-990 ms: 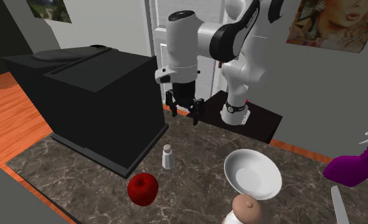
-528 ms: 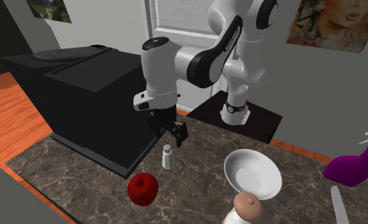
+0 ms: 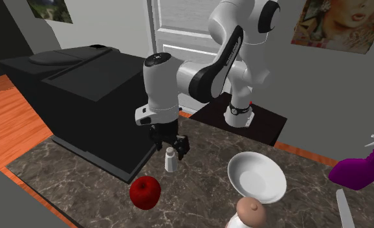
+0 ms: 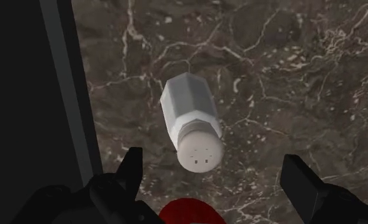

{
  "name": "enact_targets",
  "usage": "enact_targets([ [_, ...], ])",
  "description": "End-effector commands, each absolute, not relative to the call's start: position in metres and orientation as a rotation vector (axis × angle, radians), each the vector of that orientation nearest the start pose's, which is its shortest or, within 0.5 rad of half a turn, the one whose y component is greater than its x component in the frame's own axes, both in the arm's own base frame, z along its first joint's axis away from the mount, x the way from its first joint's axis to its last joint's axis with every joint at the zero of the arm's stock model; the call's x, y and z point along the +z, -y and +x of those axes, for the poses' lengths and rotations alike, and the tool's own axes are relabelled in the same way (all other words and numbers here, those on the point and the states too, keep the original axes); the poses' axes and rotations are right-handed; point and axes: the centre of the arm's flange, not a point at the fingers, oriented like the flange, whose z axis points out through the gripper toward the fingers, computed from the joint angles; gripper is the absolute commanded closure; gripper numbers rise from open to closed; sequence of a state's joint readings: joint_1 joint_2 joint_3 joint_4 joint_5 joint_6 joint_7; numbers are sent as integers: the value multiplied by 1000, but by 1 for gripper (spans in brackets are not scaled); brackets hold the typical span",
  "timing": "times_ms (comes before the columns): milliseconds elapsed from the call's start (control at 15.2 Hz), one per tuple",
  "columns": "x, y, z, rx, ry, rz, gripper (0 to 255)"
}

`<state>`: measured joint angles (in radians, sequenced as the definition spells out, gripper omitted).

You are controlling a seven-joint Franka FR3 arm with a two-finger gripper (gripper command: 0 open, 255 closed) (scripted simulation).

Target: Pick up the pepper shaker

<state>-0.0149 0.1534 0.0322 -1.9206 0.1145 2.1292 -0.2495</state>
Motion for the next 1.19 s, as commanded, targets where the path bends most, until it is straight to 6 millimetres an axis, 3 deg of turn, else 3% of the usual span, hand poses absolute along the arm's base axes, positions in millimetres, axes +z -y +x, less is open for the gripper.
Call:
enact_targets([
  [0, 405, -4, 599, -74, 289, -3029, 0],
  [66, 405, -4, 599, -74, 289, -3029, 0],
  [132, 405, -3, 596, -74, 289, -3029, 255],
  [594, 397, 0, 598, -74, 289, -3030, 255],
  [660, 394, 1, 606, -74, 289, -3030, 255],
  [726, 405, -4, 599, -74, 289, -3029, 255],
  [1122, 437, -4, 599, -74, 289, -3029, 255],
])
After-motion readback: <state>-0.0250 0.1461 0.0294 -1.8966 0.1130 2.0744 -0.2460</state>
